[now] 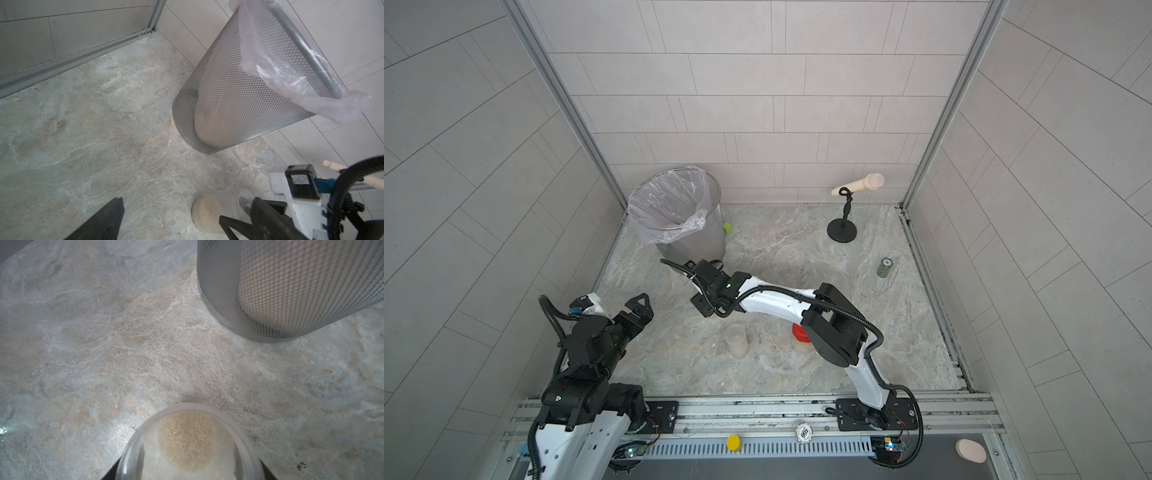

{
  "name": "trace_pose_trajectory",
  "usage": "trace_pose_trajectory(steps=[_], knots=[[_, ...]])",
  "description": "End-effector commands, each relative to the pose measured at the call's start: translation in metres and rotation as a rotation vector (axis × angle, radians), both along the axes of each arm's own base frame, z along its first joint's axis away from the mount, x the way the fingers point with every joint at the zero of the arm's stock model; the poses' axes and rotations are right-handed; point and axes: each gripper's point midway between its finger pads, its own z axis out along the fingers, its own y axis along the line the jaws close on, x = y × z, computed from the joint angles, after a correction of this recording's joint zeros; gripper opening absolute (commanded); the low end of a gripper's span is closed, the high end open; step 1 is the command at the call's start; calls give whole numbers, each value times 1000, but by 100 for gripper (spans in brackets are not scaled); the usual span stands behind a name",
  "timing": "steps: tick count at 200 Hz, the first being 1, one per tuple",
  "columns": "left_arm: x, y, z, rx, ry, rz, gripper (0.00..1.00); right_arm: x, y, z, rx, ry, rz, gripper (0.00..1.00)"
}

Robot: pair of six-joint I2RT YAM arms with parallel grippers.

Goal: Empty moldy rice from jars
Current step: Pick up the jar from the center of the board.

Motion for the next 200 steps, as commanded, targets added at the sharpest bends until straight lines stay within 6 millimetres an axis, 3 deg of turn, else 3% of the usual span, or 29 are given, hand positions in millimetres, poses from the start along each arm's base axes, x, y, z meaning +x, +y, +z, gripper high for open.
trace_pose_trajectory(steps=[1, 53, 93, 132, 200], knots=[[5, -7, 7, -1, -47, -42, 99, 5, -15, 9, 16, 3, -34, 50], [20, -29, 18, 5, -77, -172, 100, 18, -45, 45, 60, -28, -97, 41], [33, -45, 36, 50, -76, -265, 100, 23, -96, 75, 82, -33, -204, 41], [39, -61, 51, 148, -86, -323, 100, 15, -142, 102, 78, -14, -257, 41], [41, -138, 57, 358, -61, -553, 100, -3, -195, 130, 142, 100, -351, 42]])
